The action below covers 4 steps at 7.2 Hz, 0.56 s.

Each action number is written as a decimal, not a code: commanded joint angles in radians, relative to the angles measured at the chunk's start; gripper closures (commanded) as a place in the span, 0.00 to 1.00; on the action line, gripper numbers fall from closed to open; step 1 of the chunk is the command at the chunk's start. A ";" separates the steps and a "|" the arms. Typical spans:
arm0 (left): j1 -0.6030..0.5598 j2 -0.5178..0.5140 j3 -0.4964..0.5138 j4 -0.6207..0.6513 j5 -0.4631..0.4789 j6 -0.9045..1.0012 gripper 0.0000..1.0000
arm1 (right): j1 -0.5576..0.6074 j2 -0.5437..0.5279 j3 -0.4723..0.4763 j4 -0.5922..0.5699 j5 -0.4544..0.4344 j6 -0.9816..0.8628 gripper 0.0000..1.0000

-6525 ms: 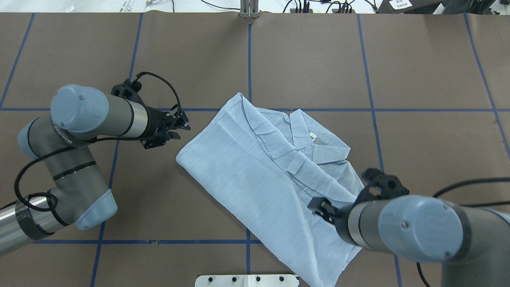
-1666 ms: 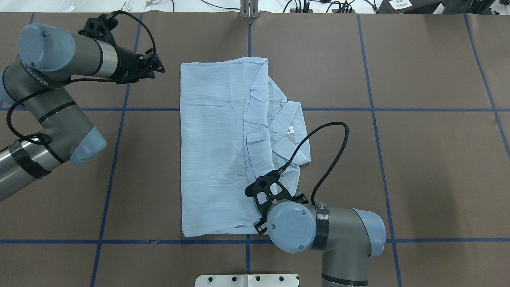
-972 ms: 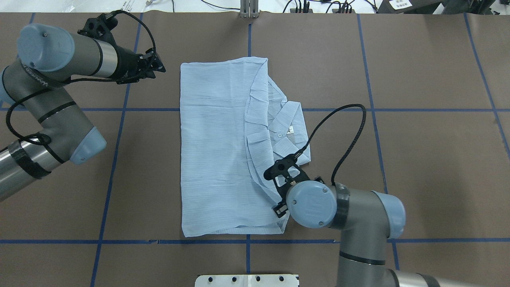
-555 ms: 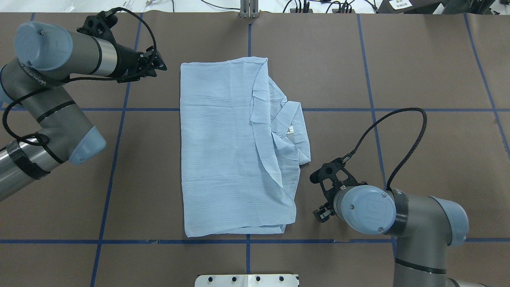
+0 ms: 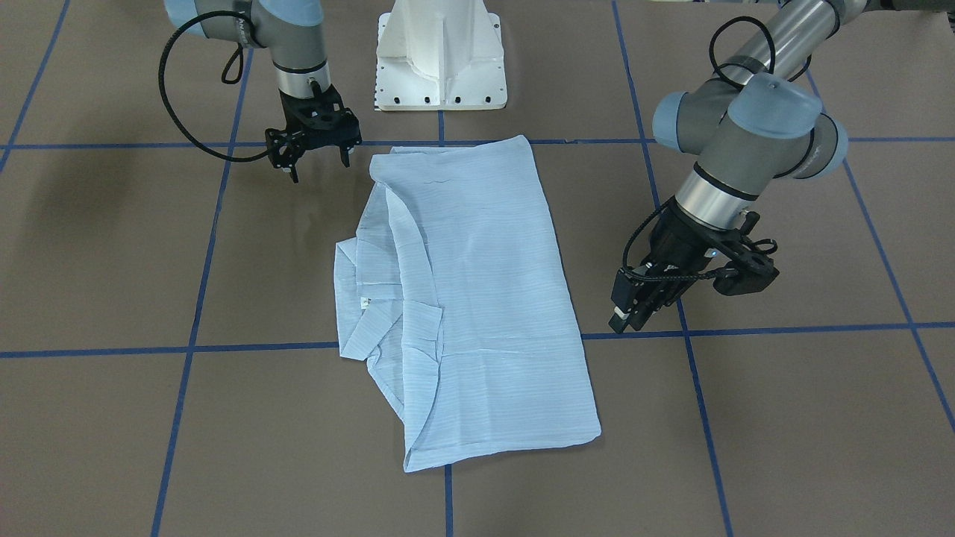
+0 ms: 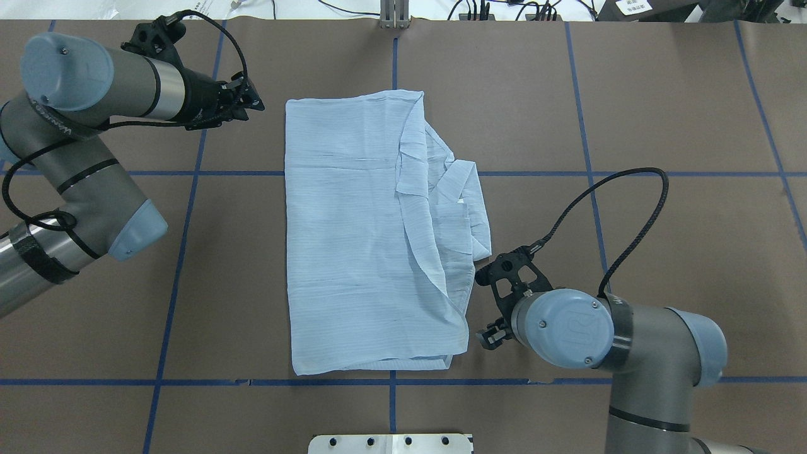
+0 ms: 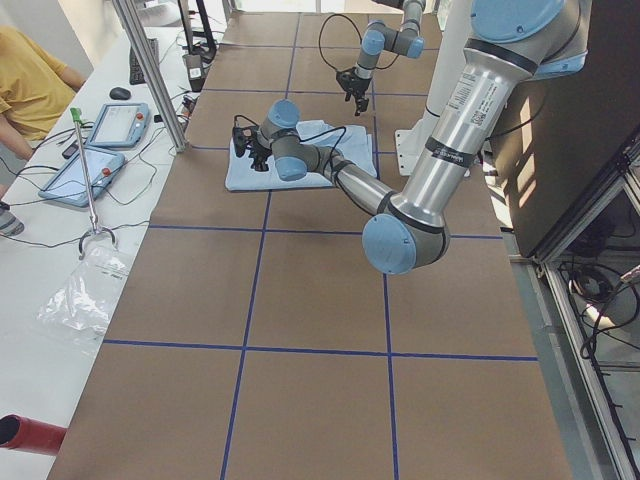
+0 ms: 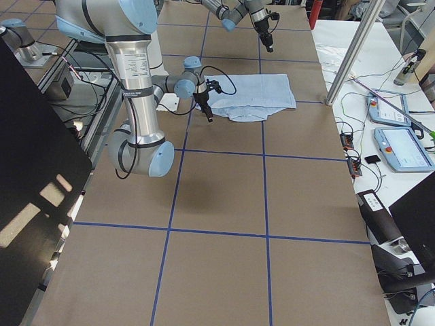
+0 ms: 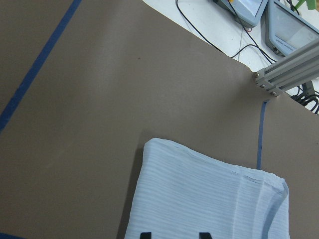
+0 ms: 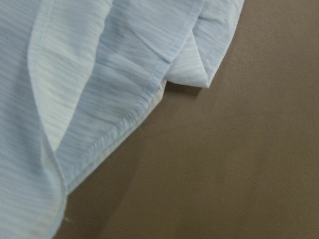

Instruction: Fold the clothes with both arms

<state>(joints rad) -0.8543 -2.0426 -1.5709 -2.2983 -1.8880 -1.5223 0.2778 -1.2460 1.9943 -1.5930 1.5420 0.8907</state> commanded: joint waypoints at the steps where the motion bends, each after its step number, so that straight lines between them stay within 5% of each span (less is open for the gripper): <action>1: -0.009 0.054 -0.050 -0.001 -0.047 0.011 0.57 | 0.029 0.156 -0.136 0.004 0.000 0.016 0.00; 4: -0.038 0.127 -0.113 -0.001 -0.080 0.037 0.57 | 0.047 0.253 -0.256 0.008 -0.005 0.016 0.00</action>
<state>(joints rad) -0.8886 -1.9343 -1.6684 -2.2994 -1.9609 -1.4911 0.3156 -1.0364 1.7917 -1.5857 1.5380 0.9067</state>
